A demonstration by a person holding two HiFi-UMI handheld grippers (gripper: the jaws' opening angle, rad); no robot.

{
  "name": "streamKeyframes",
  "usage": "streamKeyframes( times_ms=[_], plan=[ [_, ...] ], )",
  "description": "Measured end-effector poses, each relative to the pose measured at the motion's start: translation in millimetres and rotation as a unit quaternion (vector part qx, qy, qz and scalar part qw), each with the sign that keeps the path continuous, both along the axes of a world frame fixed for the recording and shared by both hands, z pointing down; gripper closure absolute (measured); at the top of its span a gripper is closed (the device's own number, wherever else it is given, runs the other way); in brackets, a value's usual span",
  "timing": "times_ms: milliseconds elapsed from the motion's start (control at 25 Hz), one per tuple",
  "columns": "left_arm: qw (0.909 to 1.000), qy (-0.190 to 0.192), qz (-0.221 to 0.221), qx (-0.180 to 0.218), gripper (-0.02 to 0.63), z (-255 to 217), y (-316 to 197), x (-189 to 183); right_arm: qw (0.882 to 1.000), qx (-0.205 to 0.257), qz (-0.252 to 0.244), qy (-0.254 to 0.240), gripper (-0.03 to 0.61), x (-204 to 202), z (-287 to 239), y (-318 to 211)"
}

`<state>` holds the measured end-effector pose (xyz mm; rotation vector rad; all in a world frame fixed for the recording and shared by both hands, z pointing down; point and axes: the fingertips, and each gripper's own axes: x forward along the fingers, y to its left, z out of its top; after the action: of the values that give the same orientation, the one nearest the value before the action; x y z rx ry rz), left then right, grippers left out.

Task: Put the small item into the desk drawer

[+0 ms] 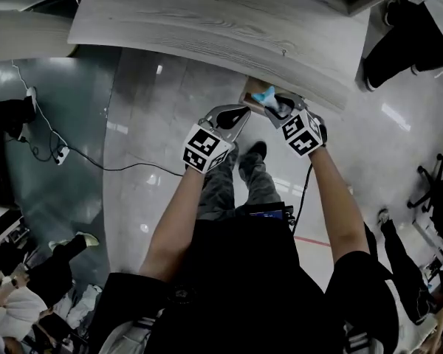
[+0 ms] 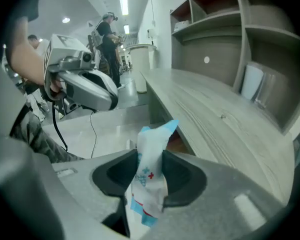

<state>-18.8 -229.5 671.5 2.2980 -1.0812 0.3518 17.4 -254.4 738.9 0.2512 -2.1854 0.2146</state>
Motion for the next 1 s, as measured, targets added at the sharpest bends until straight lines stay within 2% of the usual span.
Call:
streamKeyframes(
  times_ms=[120, 400, 720, 1000],
  plan=[
    [1.0, 0.001, 0.0, -0.002, 0.612, -5, -1, 3, 1.0, 0.004, -0.023, 0.021, 0.423, 3, 8, 1],
    [0.9999, -0.003, 0.004, -0.01, 0.612, 2, 5, -2, 0.998, -0.004, -0.043, 0.055, 0.423, -1, 37, 3],
    [0.9998, -0.014, 0.0, -0.015, 0.612, 14, 15, -2, 0.996, -0.016, -0.05, 0.074, 0.423, 3, 63, 6],
    [0.9995, -0.023, -0.006, -0.02, 0.612, 17, 19, -12, 0.991, -0.015, -0.082, 0.103, 0.422, 2, 76, 4]
  ],
)
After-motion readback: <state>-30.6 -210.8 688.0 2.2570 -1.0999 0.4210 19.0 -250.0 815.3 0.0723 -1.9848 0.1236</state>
